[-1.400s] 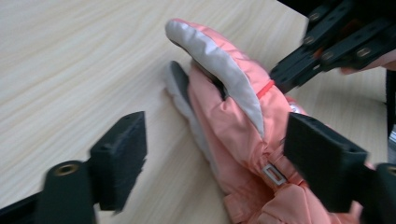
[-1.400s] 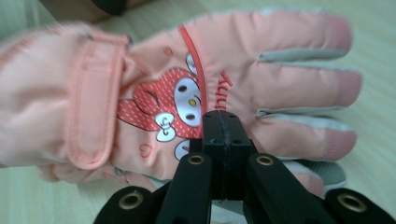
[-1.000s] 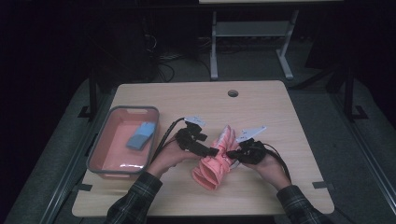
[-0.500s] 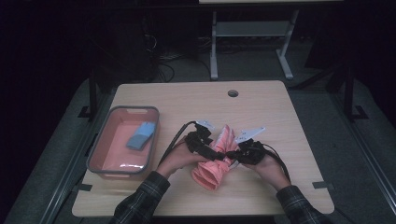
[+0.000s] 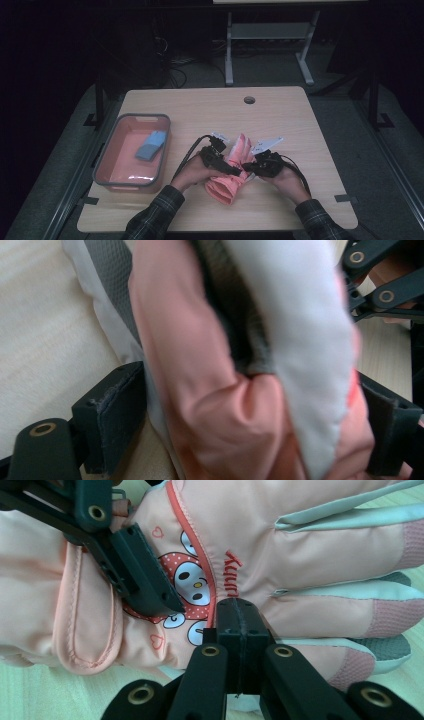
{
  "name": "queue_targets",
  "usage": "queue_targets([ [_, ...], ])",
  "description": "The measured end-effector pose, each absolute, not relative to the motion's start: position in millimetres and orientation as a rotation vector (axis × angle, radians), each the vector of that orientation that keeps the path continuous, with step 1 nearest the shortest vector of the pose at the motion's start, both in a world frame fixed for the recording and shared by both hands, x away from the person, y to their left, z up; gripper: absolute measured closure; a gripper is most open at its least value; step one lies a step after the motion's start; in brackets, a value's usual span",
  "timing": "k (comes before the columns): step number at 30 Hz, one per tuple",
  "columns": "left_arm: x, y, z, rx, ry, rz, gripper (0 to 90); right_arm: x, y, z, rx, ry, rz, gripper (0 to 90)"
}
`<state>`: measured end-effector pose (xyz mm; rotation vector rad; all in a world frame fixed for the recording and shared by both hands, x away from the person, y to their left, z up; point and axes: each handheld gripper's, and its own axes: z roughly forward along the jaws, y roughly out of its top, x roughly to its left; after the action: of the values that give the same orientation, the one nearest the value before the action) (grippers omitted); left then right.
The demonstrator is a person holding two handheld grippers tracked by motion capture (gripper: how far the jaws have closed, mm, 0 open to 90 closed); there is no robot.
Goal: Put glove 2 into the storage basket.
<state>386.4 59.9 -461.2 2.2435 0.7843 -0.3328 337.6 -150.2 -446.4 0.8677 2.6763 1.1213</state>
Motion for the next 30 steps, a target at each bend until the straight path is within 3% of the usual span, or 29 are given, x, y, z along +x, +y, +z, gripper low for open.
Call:
queue_targets([
  [10, 387.7, 60.7, -462.5, 2.215, 0.78, -0.386, 13.7, 337.4, -149.7, -446.9, 0.855, 2.675, 1.118, 90.0],
  [19, 385.0, 59.8, -460.6, 2.27, 0.75, -0.338, 32.0, 338.4, -151.1, -446.7, 0.861, 2.682, 1.141, 90.0],
  [30, 383.4, 56.0, -453.2, 2.313, 0.702, -0.361, 56.1, 332.3, -204.0, -435.4, 0.996, 2.486, 1.228, 45.2],
])
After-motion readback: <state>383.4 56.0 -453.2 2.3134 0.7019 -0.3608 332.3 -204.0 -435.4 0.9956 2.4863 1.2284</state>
